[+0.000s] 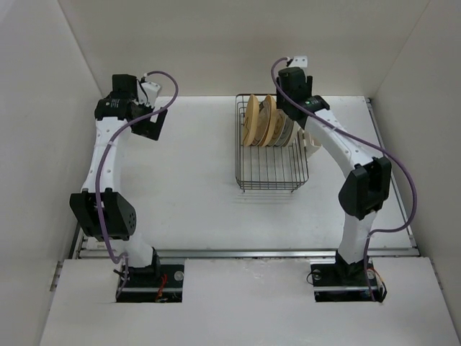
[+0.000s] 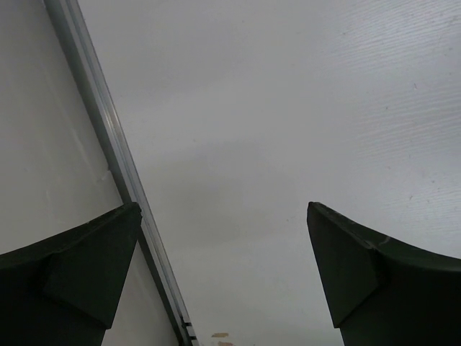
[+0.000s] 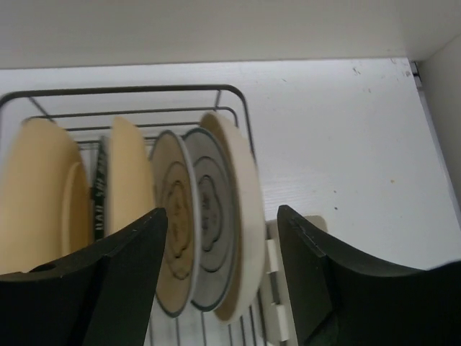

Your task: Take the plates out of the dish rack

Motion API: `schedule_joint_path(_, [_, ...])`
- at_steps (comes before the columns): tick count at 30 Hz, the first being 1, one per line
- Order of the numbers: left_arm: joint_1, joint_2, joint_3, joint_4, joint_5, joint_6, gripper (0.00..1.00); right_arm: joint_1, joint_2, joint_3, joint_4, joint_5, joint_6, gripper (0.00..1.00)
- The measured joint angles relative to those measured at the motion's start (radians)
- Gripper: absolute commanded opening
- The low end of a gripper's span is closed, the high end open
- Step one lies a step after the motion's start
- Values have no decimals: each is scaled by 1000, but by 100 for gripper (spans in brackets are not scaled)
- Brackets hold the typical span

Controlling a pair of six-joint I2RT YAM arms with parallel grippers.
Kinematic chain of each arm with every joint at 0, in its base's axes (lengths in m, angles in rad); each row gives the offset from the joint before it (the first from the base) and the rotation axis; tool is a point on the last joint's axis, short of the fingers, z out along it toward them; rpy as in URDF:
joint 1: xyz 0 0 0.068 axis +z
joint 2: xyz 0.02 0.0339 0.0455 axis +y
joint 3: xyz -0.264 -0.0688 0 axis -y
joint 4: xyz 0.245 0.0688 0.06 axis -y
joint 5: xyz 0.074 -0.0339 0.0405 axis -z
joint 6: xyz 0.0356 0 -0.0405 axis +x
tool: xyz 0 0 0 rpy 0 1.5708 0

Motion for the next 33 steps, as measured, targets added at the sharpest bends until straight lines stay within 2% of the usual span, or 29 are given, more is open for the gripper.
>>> schedule_joint_path(5, [-28,17,0,-13,10,-12,93,109,-20,30,68,34,-37,71])
schedule_joint_path(7, [-37,20,0,-15,12,-18,91,134,-9,71,70,81,-48,68])
schedule_joint_path(10, [-44,21,0,-16,15,-24,91,128,2,112,72,145,-55,63])
schedule_joint_path(11, [-45,21,0,-17,15,-26,91,117,2,113,71,162,-56,58])
schedule_joint_path(14, [-45,23,0,-18,15,-37,90,80,3,110,67,194,-60,57])
schedule_joint_path(21, [-48,39,0,-23,19,-56,90,24,16,110,20,126,-31,55])
schedule_joint_path(28, [-50,45,0,-25,26,-60,90,0,68,110,-28,28,6,45])
schedule_joint_path(33, [-50,45,0,-26,26,-65,90,-19,112,110,-76,18,31,43])
